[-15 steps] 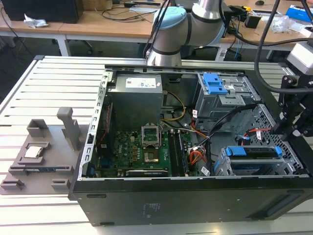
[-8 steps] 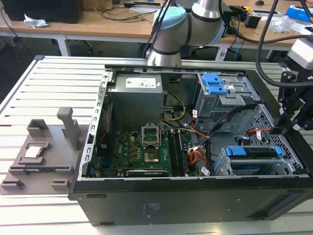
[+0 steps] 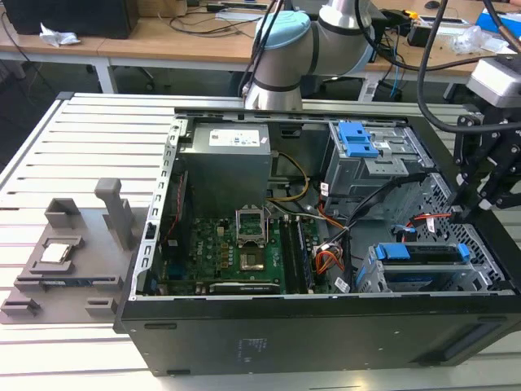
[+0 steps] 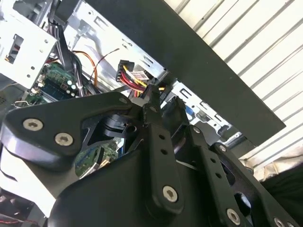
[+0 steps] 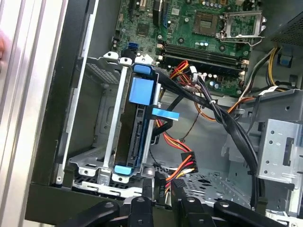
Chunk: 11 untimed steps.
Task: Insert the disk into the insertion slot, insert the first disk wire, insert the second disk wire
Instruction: 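Insert the first disk wire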
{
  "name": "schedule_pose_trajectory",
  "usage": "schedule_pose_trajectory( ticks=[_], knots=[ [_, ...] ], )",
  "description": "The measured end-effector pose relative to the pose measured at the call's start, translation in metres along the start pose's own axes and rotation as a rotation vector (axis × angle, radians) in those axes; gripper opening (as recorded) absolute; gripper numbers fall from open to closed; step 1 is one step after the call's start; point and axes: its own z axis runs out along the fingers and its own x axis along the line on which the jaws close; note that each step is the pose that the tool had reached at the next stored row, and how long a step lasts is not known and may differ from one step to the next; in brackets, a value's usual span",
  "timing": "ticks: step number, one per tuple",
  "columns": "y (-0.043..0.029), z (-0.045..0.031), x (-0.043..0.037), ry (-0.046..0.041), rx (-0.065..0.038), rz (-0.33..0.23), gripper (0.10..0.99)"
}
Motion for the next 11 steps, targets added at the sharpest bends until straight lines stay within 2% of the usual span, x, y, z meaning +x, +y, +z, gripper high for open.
schedule_pose_trajectory(
  ticks=[4,6,7,8,11],
  knots=[
    [-0.0002,0.0026,-0.0002,0.0086,-0.003,0.028,0.302],
    [-0.0003,0.0038,-0.0002,0.0093,-0.004,0.047,0.302],
    [-0.0001,0.0049,-0.0005,0.0119,-0.005,0.054,0.302],
    [0.0007,0.0066,-0.0011,0.0187,-0.006,0.055,0.302],
    [0.0012,0.0086,-0.0021,0.0281,-0.007,0.055,0.302]
  ],
)
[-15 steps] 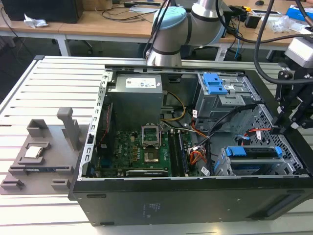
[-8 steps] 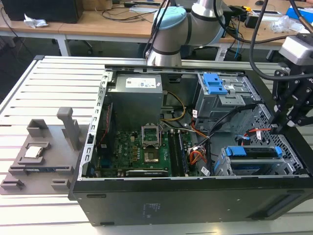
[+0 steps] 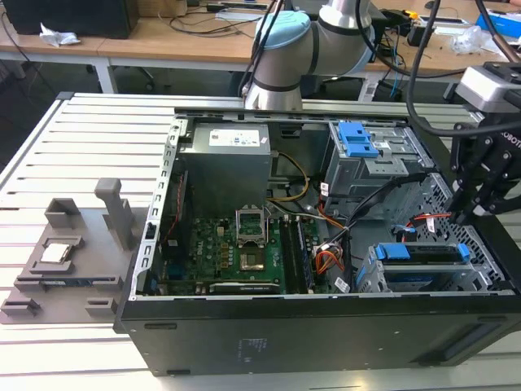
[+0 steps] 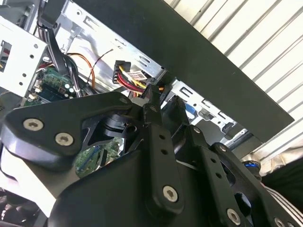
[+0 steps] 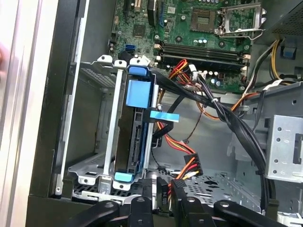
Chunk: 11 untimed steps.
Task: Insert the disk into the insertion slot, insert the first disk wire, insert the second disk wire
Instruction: 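Insert the first disk wire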
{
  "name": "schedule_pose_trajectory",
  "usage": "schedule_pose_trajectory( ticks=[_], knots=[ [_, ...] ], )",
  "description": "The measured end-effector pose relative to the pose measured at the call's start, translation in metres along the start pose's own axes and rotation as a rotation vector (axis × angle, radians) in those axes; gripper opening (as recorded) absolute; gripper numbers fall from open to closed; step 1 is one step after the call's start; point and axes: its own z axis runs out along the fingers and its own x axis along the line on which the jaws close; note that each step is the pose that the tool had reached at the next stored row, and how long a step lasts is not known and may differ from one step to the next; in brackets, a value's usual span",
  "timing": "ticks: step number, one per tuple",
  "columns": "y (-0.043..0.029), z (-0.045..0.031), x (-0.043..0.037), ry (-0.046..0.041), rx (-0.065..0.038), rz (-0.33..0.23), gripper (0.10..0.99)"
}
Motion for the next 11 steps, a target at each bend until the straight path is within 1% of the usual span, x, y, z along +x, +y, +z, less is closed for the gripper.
schedule_pose_trajectory(
  ticks=[1,2,7,9,11],
  knots=[
    [0.0000,0.0000,-0.0002,0.0038,-0.001,0.000,0.302],
    [0.0001,0.0000,-0.0001,0.0056,-0.001,0.000,0.302],
    [0.0000,0.0000,-0.0002,0.0057,-0.001,0.000,0.302],
    [0.0000,0.0000,-0.0002,0.0058,-0.001,0.000,0.286],
    [0.0000,0.0000,-0.0002,0.0058,-0.001,0.000,0.169]
  ],
)
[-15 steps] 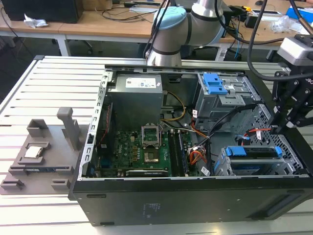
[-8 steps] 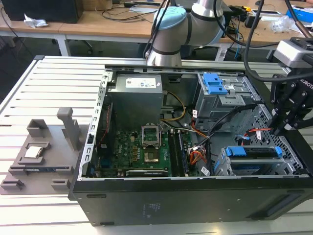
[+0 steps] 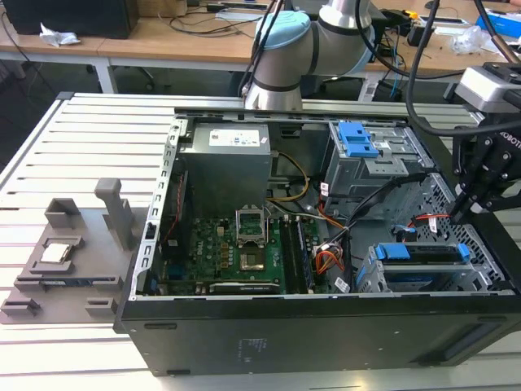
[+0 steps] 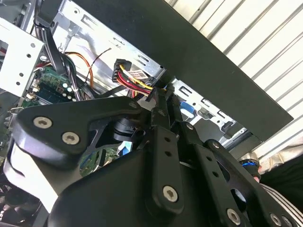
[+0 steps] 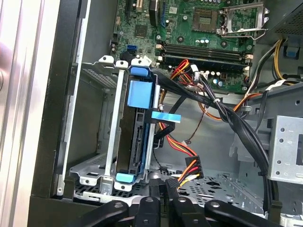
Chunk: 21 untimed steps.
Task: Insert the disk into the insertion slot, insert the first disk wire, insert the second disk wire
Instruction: 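Insert the first disk wire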
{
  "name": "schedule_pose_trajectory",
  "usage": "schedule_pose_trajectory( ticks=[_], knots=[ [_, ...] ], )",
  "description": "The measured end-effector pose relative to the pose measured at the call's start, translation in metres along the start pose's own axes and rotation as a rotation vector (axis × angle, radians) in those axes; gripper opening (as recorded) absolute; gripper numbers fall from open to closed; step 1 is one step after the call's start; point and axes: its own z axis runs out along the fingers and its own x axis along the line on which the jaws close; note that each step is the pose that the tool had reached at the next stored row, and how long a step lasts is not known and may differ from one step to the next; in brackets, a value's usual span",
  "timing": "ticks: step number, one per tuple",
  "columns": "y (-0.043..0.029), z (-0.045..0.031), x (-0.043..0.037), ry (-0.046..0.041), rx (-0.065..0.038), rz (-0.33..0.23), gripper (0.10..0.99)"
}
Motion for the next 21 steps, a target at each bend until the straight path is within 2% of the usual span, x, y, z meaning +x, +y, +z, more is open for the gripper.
schedule_pose_trajectory(
  ticks=[13,14,17,21],
  knots=[
    [0.0000,-0.0003,0.0000,0.0003,0.000,0.000,0.169],
    [0.0001,-0.0023,0.0001,0.0004,0.000,0.000,0.169],
    [0.0012,-0.0194,0.0014,0.0003,0.000,0.000,0.169],
    [0.0019,-0.0293,0.0022,0.0003,0.000,0.000,0.169]
  ],
)
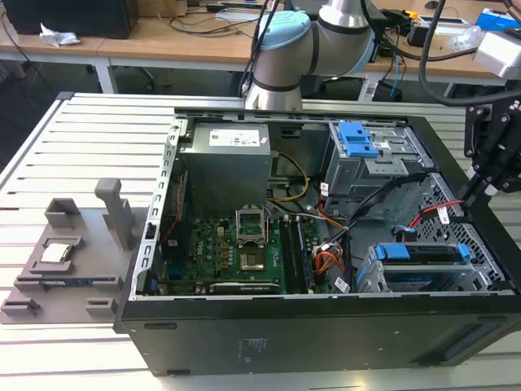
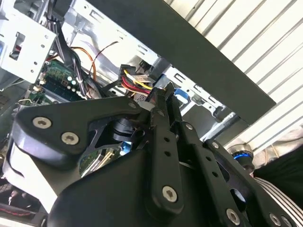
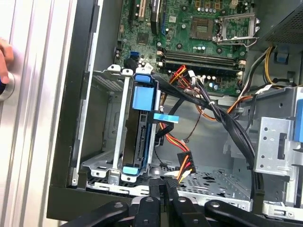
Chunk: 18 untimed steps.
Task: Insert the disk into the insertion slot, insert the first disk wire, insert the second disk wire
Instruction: 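Insert the first disk wire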
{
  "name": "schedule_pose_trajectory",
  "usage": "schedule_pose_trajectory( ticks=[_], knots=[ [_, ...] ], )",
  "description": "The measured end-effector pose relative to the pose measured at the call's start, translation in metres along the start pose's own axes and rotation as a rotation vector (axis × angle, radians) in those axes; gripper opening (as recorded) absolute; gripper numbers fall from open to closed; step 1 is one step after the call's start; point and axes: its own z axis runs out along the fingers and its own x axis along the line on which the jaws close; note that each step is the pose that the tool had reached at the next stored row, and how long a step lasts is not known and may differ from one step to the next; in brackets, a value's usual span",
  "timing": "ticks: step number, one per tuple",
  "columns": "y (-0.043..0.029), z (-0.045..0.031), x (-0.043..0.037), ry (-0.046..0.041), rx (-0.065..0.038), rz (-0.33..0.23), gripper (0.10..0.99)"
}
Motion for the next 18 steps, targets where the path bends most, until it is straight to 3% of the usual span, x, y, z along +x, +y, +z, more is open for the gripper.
schedule_pose_trajectory(
  ticks=[3,5,9,18],
  knots=[
    [0.0006,-0.0002,-0.0001,0.0002,0.000,0.000,0.169],
    [0.0062,0.0005,-0.0008,0.0001,0.000,0.000,0.169],
    [0.0269,0.0022,-0.0034,0.0000,0.000,0.000,0.169],
    [0.0401,0.0038,-0.0051,-0.0001,0.000,0.000,0.169]
  ],
)
